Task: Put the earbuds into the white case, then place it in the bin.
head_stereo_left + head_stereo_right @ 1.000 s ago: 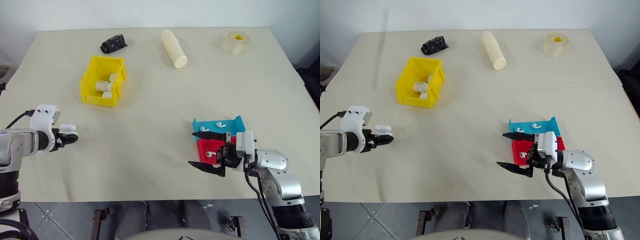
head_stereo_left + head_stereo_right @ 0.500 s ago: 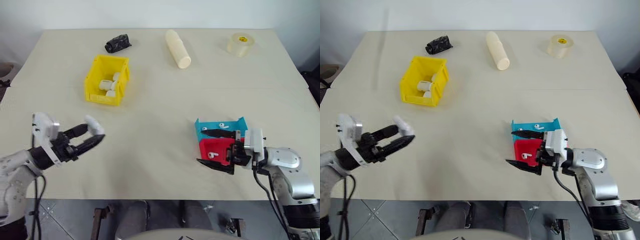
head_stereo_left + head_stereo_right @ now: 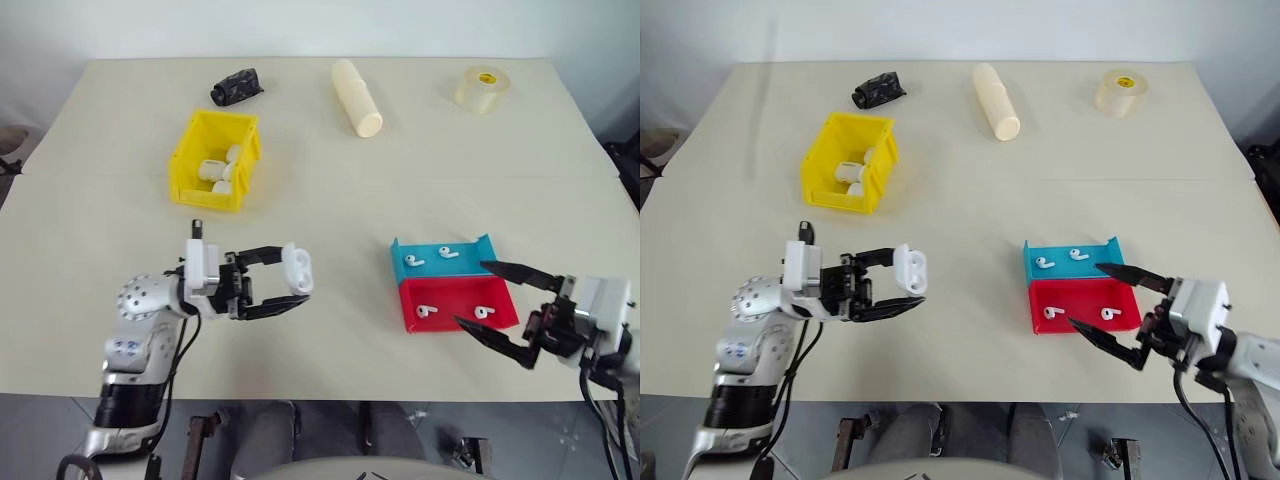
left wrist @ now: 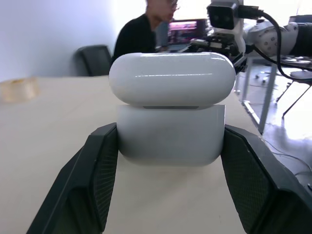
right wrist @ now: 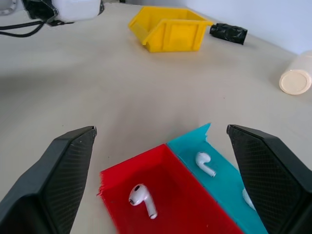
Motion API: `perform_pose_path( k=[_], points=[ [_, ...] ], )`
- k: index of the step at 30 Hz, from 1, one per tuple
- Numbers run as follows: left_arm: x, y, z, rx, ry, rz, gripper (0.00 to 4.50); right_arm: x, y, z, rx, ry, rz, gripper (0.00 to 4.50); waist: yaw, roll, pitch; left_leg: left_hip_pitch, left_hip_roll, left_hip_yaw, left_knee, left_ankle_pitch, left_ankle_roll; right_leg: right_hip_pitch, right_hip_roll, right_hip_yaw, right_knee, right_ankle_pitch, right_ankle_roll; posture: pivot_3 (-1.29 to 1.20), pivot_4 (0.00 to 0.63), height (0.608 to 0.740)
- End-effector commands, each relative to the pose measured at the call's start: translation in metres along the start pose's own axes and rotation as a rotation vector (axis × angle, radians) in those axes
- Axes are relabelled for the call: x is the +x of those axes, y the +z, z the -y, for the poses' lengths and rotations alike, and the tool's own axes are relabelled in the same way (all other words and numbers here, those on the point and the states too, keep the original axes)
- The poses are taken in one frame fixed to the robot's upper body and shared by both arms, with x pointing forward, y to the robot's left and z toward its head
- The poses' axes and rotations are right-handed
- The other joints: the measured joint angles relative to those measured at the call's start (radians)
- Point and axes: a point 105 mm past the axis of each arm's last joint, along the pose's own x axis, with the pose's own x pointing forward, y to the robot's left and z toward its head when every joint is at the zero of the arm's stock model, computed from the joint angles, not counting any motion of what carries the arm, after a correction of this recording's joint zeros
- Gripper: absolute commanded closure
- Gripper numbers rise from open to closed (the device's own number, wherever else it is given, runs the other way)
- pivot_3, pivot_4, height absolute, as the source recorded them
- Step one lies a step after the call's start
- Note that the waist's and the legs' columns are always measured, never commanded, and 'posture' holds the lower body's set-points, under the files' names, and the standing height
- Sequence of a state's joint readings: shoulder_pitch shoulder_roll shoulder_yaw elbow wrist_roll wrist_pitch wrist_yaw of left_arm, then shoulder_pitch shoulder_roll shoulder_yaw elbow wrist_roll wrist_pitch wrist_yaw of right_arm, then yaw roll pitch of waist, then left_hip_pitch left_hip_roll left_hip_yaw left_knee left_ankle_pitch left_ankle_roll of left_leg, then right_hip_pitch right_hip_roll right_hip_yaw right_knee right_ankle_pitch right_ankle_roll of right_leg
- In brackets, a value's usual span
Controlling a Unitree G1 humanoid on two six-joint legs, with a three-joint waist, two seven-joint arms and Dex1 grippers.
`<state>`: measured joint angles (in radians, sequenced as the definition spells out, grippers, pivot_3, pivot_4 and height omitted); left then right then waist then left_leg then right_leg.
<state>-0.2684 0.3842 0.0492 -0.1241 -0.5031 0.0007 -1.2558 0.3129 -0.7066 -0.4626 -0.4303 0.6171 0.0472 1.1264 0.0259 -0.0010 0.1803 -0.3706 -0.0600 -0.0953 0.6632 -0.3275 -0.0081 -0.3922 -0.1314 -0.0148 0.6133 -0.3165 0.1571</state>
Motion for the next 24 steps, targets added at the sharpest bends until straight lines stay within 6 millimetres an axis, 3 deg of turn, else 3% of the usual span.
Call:
perform_pose_path(
  k=[1,8,12,16,24],
  points=[
    [0.019,0.0,0.006,0.061,-0.074,0.063,1.72,-0.017,0.006,-0.007,-0.048,0.002,-0.051,0.0,0.0,0.0,0.0,0.0,0.0,0.0,0.001,0.0,0.0,0.001,0.0,0.0,0.0,0.0,0.0,0.0,0.15,0.74],
    [0.049,-0.015,0.014,0.092,-0.11,0.141,1.72,-0.053,-0.009,0.007,-0.065,-0.023,-0.251,0.0,-0.001,-0.001,0.0,0.001,-0.003,0.004,0.002,0.0,0.003,0.002,0.0,0.003,-0.001,0.002,0.003,0.0,0.15,0.74],
    [0.058,-0.017,0.018,0.08,-0.103,0.179,1.72,-0.047,-0.009,0.014,-0.043,0.02,-0.38,0.0,-0.002,0.001,0.0,0.002,-0.001,0.004,0.002,0.0,0.003,0.001,0.001,0.003,0.0,0.001,0.003,0.0,0.15,0.74],
    [0.065,-0.019,0.024,0.071,-0.135,0.184,1.72,-0.026,-0.004,0.027,-0.009,0.04,-0.464,0.0,0.0,0.0,0.0,0.001,0.0,0.005,0.003,0.0,0.003,0.001,0.0,0.005,0.0,0.002,0.003,0.0,0.15,0.74],
    [0.067,-0.021,0.025,0.059,-0.123,0.173,1.72,0.0,-0.01,0.035,-0.125,0.256,-0.738,0.0,0.004,0.001,0.0,-0.001,-0.001,0.003,0.003,0.0,0.003,0.0,0.0,0.002,-0.002,0.002,0.003,0.0,0.15,0.74]
  ],
)
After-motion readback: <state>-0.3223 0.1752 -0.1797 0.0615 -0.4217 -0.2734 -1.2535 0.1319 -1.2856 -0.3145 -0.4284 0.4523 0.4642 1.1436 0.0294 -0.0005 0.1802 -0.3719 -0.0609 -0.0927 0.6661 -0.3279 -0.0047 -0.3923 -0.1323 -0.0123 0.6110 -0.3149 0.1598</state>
